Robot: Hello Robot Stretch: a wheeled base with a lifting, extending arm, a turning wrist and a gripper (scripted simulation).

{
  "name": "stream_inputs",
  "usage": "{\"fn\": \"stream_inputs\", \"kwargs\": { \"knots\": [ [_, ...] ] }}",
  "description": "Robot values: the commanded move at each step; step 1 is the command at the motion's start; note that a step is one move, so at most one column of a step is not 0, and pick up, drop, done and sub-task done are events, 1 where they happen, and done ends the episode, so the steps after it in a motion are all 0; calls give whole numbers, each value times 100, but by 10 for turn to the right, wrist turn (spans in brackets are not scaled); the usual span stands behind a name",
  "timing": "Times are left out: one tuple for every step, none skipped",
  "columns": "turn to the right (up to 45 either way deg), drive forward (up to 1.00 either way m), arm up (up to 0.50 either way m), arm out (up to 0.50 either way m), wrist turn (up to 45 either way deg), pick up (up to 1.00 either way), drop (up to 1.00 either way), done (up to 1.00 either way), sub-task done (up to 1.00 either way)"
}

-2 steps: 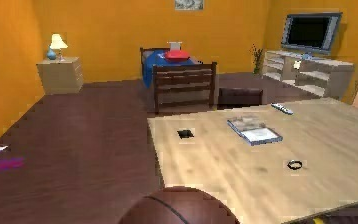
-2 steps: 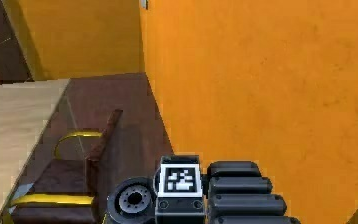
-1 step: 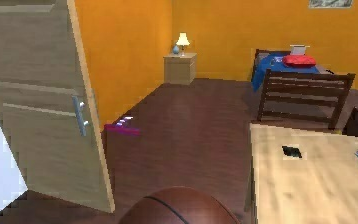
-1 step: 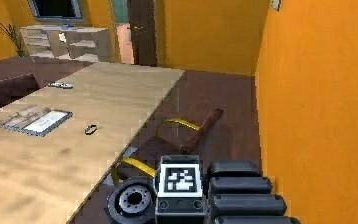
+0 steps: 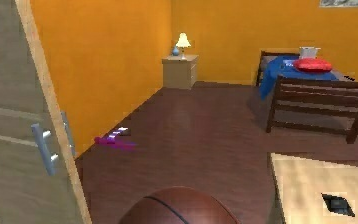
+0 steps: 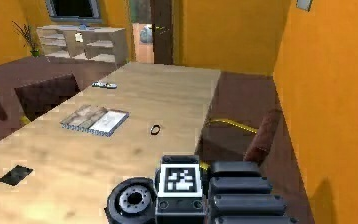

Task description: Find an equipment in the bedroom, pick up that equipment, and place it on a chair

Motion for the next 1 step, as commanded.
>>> {"fn": "stream_inputs", "kwargs": {
  "knots": [
    [150,0,0,0,0,0,0,0,0]
  ]
}}
